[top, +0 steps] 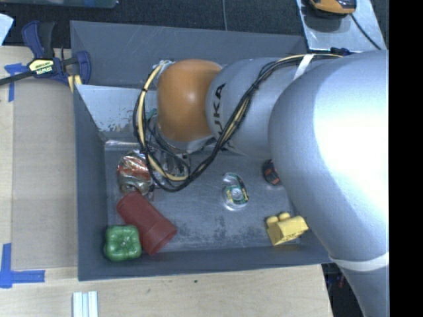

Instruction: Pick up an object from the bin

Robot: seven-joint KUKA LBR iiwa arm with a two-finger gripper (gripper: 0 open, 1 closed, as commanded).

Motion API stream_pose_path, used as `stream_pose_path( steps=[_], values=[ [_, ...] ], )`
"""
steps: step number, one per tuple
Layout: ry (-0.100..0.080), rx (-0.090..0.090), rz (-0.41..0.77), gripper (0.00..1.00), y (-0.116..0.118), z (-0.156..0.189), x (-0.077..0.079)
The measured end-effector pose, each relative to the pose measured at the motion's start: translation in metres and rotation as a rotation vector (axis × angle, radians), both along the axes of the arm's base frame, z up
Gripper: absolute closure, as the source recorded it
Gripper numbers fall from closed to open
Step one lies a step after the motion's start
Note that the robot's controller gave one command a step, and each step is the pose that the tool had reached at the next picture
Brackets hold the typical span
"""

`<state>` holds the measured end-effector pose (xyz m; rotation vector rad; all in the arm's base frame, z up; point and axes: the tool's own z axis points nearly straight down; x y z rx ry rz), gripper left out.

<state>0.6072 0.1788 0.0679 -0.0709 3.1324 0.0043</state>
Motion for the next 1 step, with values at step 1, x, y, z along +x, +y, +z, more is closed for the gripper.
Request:
stream_pose_path(
  steps=[1],
  values=[
    [-0.012, 0.002, -0.011, 0.00, 0.0123, 0.0534, 0.0095]
  ],
)
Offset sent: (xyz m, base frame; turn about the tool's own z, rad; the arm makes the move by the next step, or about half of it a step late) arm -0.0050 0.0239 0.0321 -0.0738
